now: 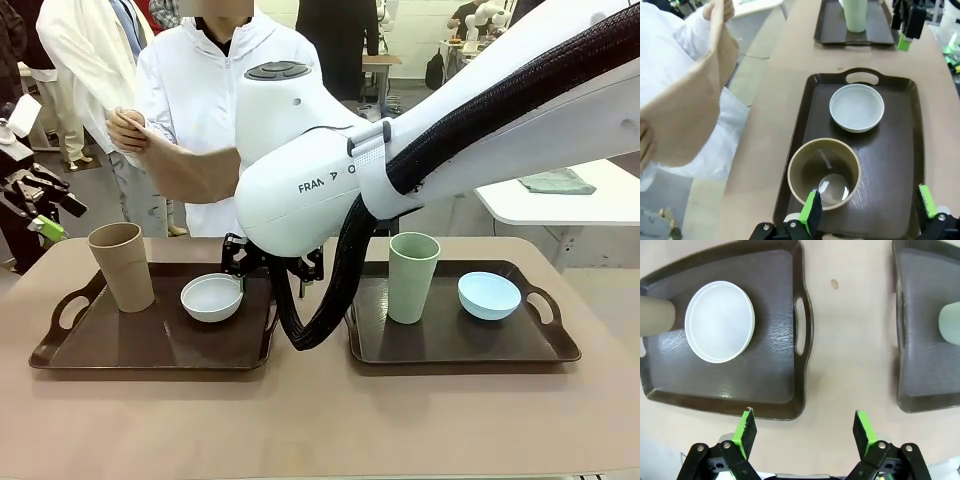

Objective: Set up a tray with a mat and arrange the tableware.
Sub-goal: Pick up the Picnic Bowl and Reusable plastic cup from the Handle tray in front of the human's position and hold them in the air.

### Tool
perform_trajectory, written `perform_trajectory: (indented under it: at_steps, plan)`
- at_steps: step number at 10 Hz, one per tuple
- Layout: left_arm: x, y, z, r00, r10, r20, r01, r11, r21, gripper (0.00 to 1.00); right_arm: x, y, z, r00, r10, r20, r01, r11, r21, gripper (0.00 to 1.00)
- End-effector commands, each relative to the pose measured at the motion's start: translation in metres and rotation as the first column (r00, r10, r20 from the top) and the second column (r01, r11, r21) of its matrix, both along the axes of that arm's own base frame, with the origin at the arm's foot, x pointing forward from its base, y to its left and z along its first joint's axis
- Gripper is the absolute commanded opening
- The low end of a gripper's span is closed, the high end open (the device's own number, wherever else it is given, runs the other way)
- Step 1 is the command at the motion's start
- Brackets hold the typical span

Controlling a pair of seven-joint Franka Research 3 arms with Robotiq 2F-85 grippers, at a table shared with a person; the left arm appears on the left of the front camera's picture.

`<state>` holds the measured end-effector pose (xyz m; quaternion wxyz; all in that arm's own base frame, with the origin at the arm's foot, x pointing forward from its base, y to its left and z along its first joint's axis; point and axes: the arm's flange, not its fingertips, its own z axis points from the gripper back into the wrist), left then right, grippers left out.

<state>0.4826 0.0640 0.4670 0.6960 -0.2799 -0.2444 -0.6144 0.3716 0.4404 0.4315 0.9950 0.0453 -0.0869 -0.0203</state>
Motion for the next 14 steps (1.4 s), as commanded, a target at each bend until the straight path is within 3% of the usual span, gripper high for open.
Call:
perform_trajectory:
  at_steps: [1,4,5,6,7,8,10,12,14]
  plan:
    - [-0.004,0.007,-0.008,1.0,-0.029,0.002,0.029,1.0,0.006,1.0,-0.006,-0.005,0.0,1.0,0.003,-0.005,-0.003,1.0,-0.006,1.0]
    - [-0.002,0.005,-0.006,1.0,-0.007,-0.006,0.007,1.0,0.001,1.0,-0.002,0.0,0.0,1.0,0.001,0.001,-0.001,1.0,-0.003,1.0]
    - [0.009,0.014,-0.014,0.988,-0.15,0.037,0.153,0.982,-0.107,1.0,0.005,0.01,-0.006,1.0,-0.015,0.001,0.015,0.999,-0.037,1.0]
    - [0.013,0.021,-0.021,0.981,-0.156,0.118,0.167,0.982,-0.089,1.0,0.006,0.02,-0.01,1.0,-0.015,0.014,0.016,0.998,-0.054,1.0]
    - [0.013,0.027,-0.028,0.952,-0.232,0.202,0.252,0.965,-0.079,1.0,0.007,0.028,-0.014,1.0,-0.025,0.018,0.026,0.998,-0.057,1.0]
    - [0.016,0.03,-0.039,0.935,-0.233,0.267,0.254,0.966,-0.044,1.0,0.006,0.032,-0.022,0.999,-0.026,0.018,0.027,0.998,-0.065,1.0]
    - [0.025,0.038,-0.051,0.933,-0.175,0.314,0.204,0.977,-0.065,1.0,0.009,0.036,-0.033,1.0,-0.031,0.003,0.031,0.997,-0.066,1.0]
    - [0.035,0.043,-0.06,0.96,-0.05,0.277,0.076,0.993,-0.085,1.0,0.011,0.041,-0.043,0.999,-0.041,-0.006,0.041,0.997,-0.066,1.0]
    - [0.044,0.046,-0.074,0.984,-0.046,0.172,0.06,0.995,-0.074,1.0,0.015,0.049,-0.052,0.998,-0.058,0.001,0.058,0.996,-0.062,1.0]
